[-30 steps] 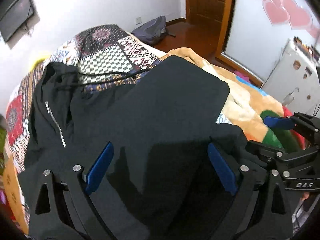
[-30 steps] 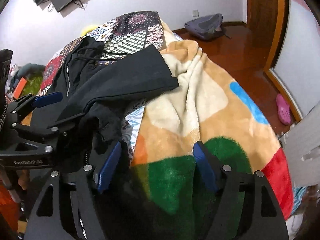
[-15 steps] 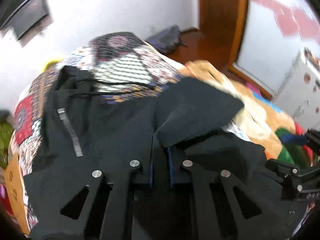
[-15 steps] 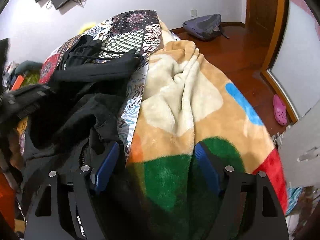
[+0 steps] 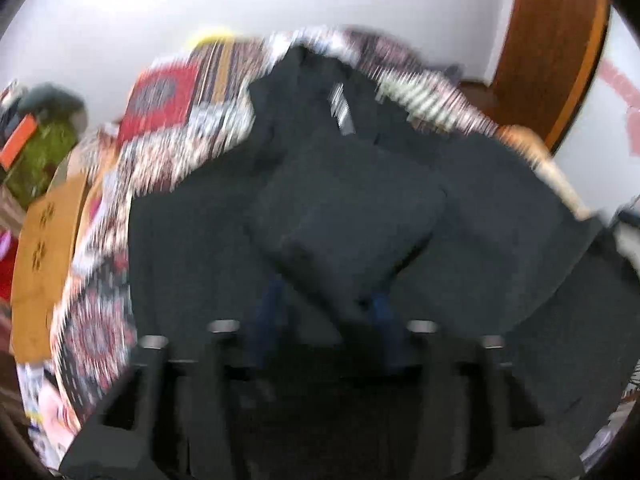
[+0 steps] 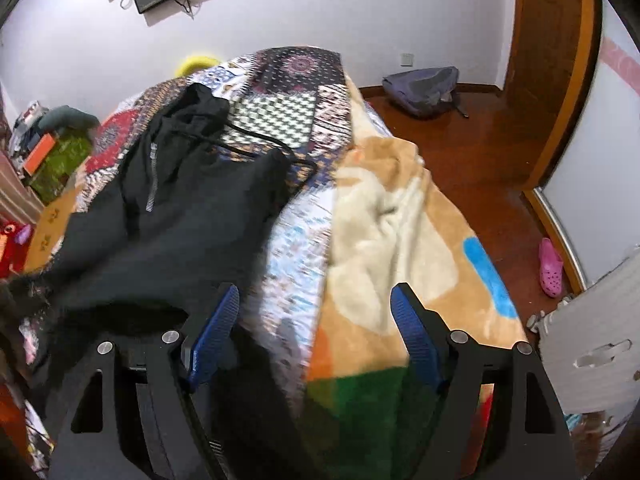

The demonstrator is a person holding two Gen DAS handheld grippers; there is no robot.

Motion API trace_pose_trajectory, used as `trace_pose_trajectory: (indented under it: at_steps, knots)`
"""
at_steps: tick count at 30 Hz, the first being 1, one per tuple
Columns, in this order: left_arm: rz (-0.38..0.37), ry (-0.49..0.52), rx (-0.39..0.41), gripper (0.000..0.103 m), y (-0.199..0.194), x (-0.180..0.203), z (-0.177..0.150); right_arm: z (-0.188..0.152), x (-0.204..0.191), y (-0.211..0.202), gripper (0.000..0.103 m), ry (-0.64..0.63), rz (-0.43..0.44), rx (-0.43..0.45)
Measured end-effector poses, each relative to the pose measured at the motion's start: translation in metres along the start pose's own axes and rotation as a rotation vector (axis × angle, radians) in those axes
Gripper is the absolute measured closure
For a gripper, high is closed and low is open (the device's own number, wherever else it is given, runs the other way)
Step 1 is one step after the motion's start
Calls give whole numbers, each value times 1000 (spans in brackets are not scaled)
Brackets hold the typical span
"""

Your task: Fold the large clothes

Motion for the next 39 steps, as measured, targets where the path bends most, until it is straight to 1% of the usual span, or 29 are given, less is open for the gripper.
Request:
trace_pose_trajectory:
  at_steps: [1, 3, 5, 7, 8, 9, 12, 14, 15, 17, 19, 21, 23, 24, 26, 28, 31, 35, 37, 39]
  knots:
    - [8, -7, -23, 35, 8, -4, -13, 4, -8, 0, 28, -11, 9, 1]
    - [-13, -28, -42, 32, 16, -6, -28, 9, -20, 1, 28, -28, 14, -3]
    - [-19, -52, -41, 27, 19, -9, -32, 12, -34, 5, 28, -46, 42, -13]
    - [-5, -68, -27, 19, 16, -11, -31, 13, -47, 14, 28, -60, 74, -43]
    - [-2, -75, -23, 18, 15, -12, -30, 11, -53, 21, 28, -65, 93, -64]
    - [-5, -81, -21, 17, 15, -14, -27, 10, -56, 29, 28, -66, 99, -84]
    - [-19, -92, -25, 17, 13, -15, -22, -1, -55, 60, 28, -66, 48, -171]
    - [-18, -91, -11, 17, 9, -16, -14, -14, -57, 74, 28, -63, 62, -223]
    - [-14, -82, 2, 17, 5, -15, -12, -19, -58, 78, 28, -59, 73, -237]
    - [-5, -44, 28, 16, 2, -9, -2, -23, -60, 79, 26, -84, 70, -218]
    - [20, 20, 25, 15, 5, 0, 7, -26, -64, 77, 26, -129, 55, -203]
    - [66, 92, 14, 15, 15, 10, 17, -28, -67, 77, 26, -155, 40, -194]
    - [117, 136, 0, 15, 26, 16, 25, -27, -69, 78, 24, -178, 35, -190]
    - [123, 147, -11, 15, 32, 19, 29, -26, -67, 77, 23, -183, 38, -191]
    - [84, 127, -36, 15, 43, 27, 36, -27, -66, 78, 22, -181, 46, -191]
    - [56, 98, -42, 15, 48, 30, 42, -27, -66, 79, 22, -184, 50, -187]
    - [65, 56, -20, 15, 44, 27, 57, -29, -66, 78, 21, -191, 53, -182]
    - [80, -10, 72, 15, 8, 3, 73, -28, -67, 80, 19, -196, 59, -181]
    - [91, -36, 108, 15, -10, -13, 74, -28, -68, 80, 19, -196, 61, -179]
    - [94, -77, 134, 15, -30, -34, 68, -29, -68, 80, 18, -196, 62, -178]
Point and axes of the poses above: each gripper's, at about its wrist camera, not at the fingertips, and y roughly the way its jaws point, x to its right, z to its top, the point moved 10 cm from there along y, roughly the way its jaws point, and after that the axes turned 7 degrees about -z, right-handed, at the moved point
